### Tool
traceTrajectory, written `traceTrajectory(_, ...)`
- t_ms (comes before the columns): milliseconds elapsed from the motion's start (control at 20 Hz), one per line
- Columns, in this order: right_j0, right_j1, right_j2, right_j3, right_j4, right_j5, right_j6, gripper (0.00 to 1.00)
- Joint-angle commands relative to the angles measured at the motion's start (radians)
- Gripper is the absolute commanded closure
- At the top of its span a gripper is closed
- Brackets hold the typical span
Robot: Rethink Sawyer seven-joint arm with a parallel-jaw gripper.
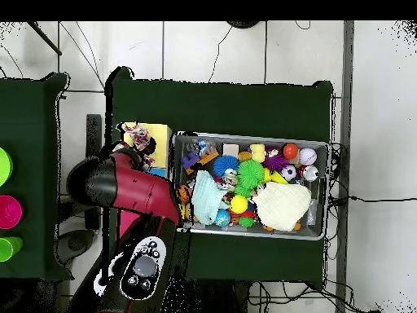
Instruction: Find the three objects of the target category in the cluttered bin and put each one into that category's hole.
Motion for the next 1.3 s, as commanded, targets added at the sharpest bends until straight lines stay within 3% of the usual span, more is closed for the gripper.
traceTrajectory(50,-0.028,0.054,0.099,0.0,0.033,0.061,0.213,1.0)
traceTrajectory(600,0.003,0.087,0.035,-0.043,0.009,0.064,0.212,1.0)
traceTrajectory(650,0.013,0.091,0.022,-0.048,0.008,0.068,0.216,0.0)
traceTrajectory(1300,0.026,0.109,-0.019,-0.078,-0.009,0.094,0.199,0.0)
